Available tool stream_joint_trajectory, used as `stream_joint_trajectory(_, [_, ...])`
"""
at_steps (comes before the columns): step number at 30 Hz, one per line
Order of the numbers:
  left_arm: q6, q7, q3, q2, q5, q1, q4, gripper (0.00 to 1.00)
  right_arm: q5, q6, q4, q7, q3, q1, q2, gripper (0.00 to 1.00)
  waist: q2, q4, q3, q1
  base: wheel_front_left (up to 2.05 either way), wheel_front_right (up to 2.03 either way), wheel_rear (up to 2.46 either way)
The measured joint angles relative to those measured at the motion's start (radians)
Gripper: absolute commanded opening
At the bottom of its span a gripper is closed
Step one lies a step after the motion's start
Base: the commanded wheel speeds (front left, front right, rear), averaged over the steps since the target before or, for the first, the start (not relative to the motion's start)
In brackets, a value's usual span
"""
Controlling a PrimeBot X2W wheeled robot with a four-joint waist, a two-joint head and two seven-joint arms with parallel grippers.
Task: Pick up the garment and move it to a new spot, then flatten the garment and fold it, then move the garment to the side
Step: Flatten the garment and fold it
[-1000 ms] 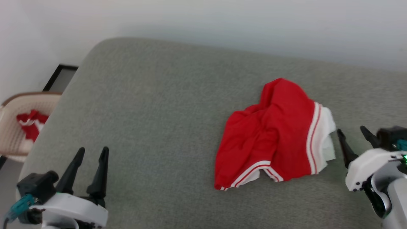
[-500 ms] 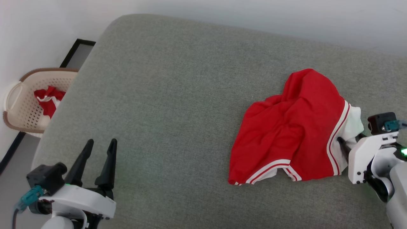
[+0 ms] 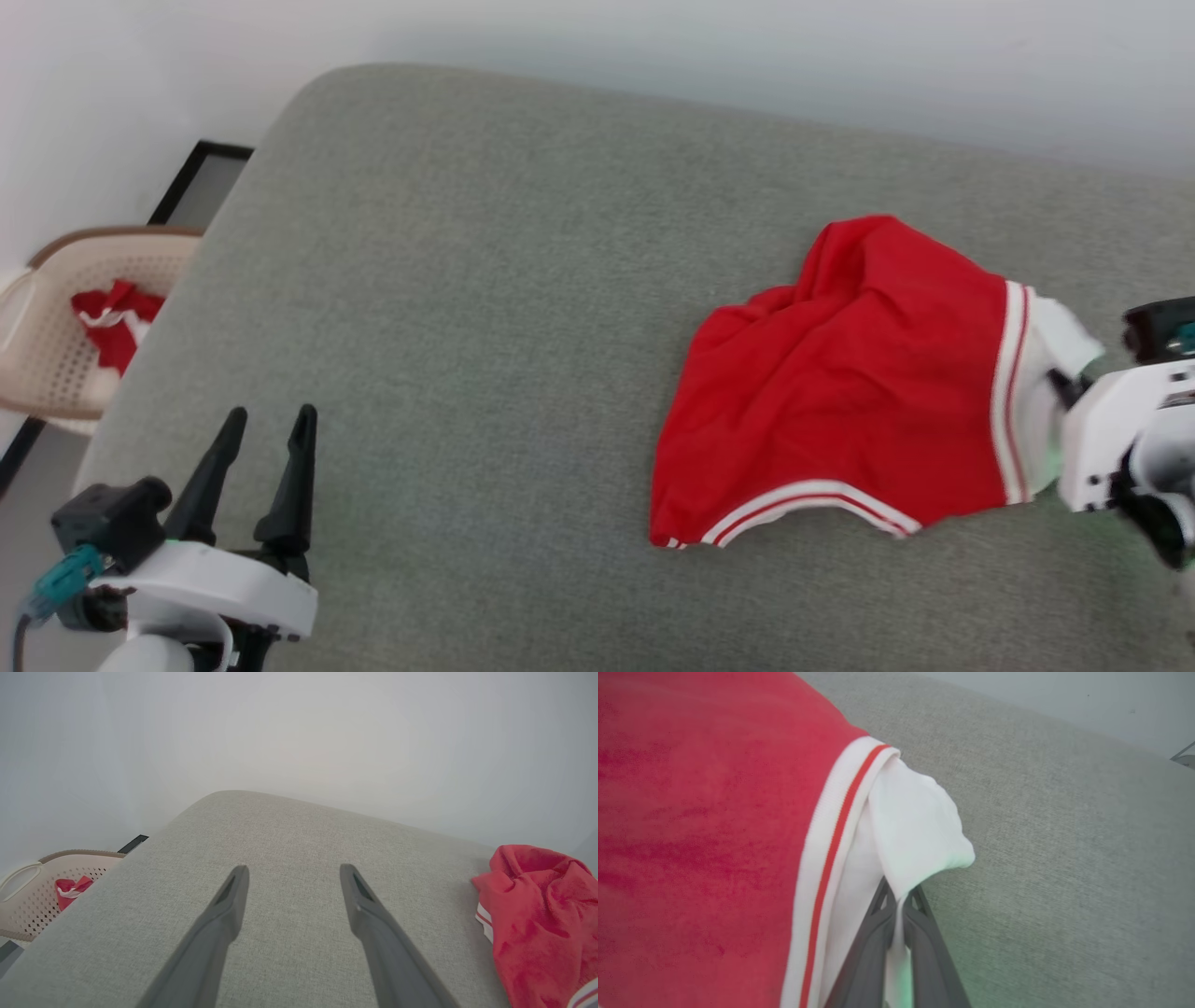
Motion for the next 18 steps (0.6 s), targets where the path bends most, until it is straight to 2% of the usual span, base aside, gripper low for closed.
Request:
stream_joint_trajectory(10, [0.009, 0.004, 0.009, 0.028, 0.001, 0.036, -0.021, 1.0, -0.014, 0.0, -0.054, 0.022, -0.129, 0.083, -0.11, 0.0, 0.0, -0.065, -0.042, 0.0, 0.0, 0.0, 0.0])
stream_joint_trajectory(15, [0.01, 0.01, 0.004, 0.034, 0.002, 0.038, -0.029, 1.0, -0.038, 0.0, -0.012, 0.039, -0.201, 0.112, -0.117, 0.0, 0.0, -0.092, -0.053, 0.0, 0.0, 0.0, 0.0])
stream_joint_trajectory(18, [0.007, 0.014, -0.001, 0.034, 0.001, 0.037, -0.029, 1.0, -0.057, 0.0, 0.028, 0.046, -0.214, 0.125, -0.099, 0.0, 0.0, -0.1, -0.055, 0.0, 0.0, 0.0, 0.0])
